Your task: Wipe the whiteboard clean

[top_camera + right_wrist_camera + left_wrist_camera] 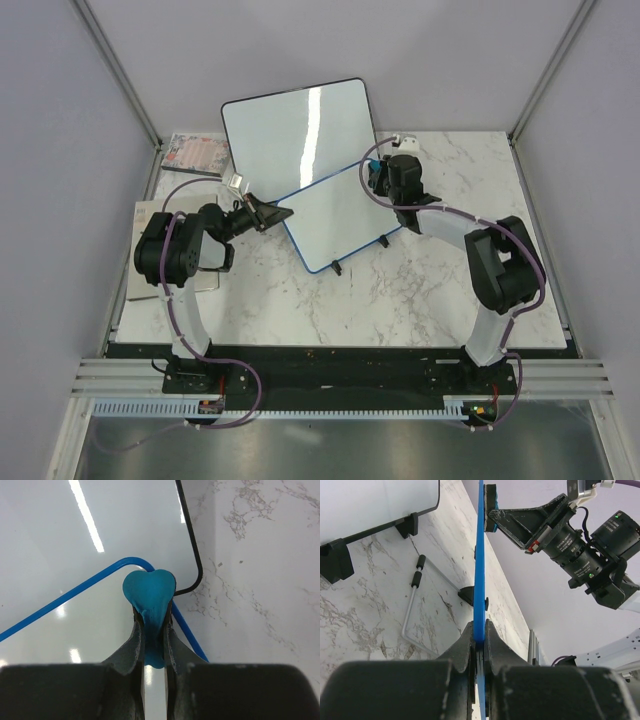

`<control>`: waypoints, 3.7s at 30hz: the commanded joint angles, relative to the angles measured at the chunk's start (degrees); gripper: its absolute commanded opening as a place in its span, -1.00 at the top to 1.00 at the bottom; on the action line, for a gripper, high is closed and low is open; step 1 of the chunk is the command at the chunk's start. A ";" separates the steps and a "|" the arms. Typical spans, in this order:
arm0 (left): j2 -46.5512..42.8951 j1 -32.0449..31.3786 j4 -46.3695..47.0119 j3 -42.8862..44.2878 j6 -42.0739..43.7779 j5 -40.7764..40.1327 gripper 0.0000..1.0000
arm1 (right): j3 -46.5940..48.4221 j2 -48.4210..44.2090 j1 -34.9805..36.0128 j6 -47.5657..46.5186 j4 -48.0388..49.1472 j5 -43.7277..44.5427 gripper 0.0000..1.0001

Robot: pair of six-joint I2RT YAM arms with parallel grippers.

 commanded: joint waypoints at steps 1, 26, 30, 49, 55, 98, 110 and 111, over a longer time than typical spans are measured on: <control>0.83 -1.73 14.13 -1.91 4.10 9.12 0.96 | -3.35 4.11 -3.71 -1.53 -12.64 7.05 1.00; 0.47 -1.90 14.13 -1.47 3.66 9.21 0.97 | -8.36 0.06 4.10 -2.58 -10.53 -1.13 1.00; 0.39 -1.99 14.13 -1.65 3.84 9.30 0.96 | -7.40 0.77 7.79 -3.11 -10.27 -0.34 1.00; -0.14 -2.60 14.13 -1.56 3.75 9.12 0.97 | -0.19 4.54 23.79 -4.78 -11.49 -2.54 1.00; -0.76 -2.69 14.13 -1.47 3.58 9.21 0.97 | -0.10 5.95 28.27 -5.04 -12.73 -2.27 1.00; -6.47 -2.87 14.13 -3.32 4.98 12.72 0.96 | -27.51 -41.49 10.27 3.73 -26.35 17.77 1.00; -6.38 -2.60 14.13 -3.67 4.98 13.69 0.67 | -29.54 -41.86 7.54 5.94 -27.50 13.64 0.78; -6.47 -2.60 14.13 -3.67 5.07 13.61 0.54 | -29.54 -41.95 7.54 5.77 -27.32 13.46 0.75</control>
